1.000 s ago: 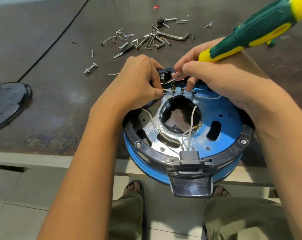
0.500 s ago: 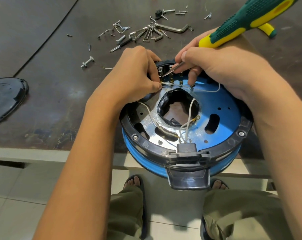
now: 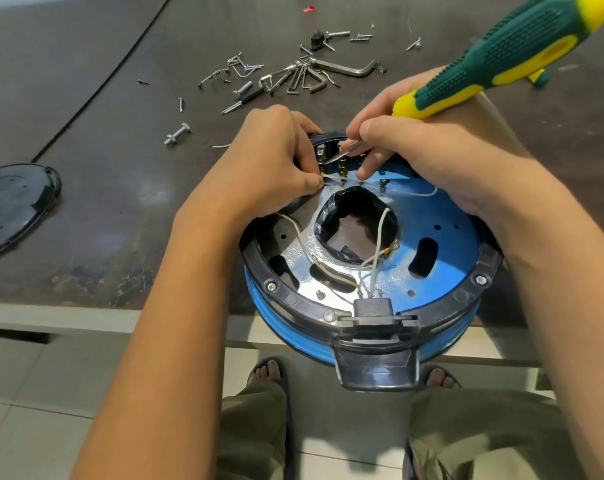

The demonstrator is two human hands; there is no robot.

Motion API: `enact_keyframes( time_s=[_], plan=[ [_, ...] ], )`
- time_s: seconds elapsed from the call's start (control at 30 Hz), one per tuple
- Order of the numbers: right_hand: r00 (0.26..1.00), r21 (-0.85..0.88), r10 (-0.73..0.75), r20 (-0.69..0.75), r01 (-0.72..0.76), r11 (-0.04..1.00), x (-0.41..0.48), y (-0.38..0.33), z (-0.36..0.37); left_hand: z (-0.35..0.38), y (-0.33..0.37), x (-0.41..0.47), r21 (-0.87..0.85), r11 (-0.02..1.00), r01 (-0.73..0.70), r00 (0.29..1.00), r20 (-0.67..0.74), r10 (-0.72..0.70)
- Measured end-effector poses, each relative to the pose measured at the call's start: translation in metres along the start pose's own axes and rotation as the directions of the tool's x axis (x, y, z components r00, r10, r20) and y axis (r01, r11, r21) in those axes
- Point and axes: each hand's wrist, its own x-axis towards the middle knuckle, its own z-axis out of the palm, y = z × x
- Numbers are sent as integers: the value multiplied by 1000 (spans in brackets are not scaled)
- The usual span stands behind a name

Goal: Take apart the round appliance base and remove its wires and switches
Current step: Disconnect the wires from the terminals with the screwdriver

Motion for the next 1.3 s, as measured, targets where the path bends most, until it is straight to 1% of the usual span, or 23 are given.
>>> enact_keyframes(
  time_s=[0.13, 0.4, 0.5, 0.63, 0.8, 1.03, 1.2, 1.3],
  plan=[
    [1000, 32, -13, -8, 14, 999, -2, -3, -1, 0, 0, 1, -2, 1000, 12, 1000, 7, -12],
    [999, -64, -49, 16, 50, 997, -4, -4, -1, 1, -1, 1, -8, 1000, 7, 1000, 7, -7],
    [1000, -66, -16, 9, 17, 998, -3, -3, 0, 1, 0, 1, 1, 1000, 4, 1000, 9, -4],
    [998, 6, 67, -10, -67, 998, 0, -5, 0, 0, 0, 1, -1, 1000, 8, 1000, 10, -8],
    [993, 22, 121, -11, -121, 992, 3, -7, 2, 1, 0, 1, 3, 1000, 16, 1000, 3, -16],
    [993, 6, 115, -12, -115, 993, 6, -6, 2, 2, -2, 3, -1, 1000, 9, 1000, 4, -9],
    [995, 44, 97, -19, -96, 994, 7, -4, 1, 2, -3, 3, -7, 1000, -12, 1000, 8, 13],
    [994, 16, 108, 11, -108, 994, 7, -5, 4, 1, -2, 2, -23, 1000, -8, 999, 34, 9]
  ],
)
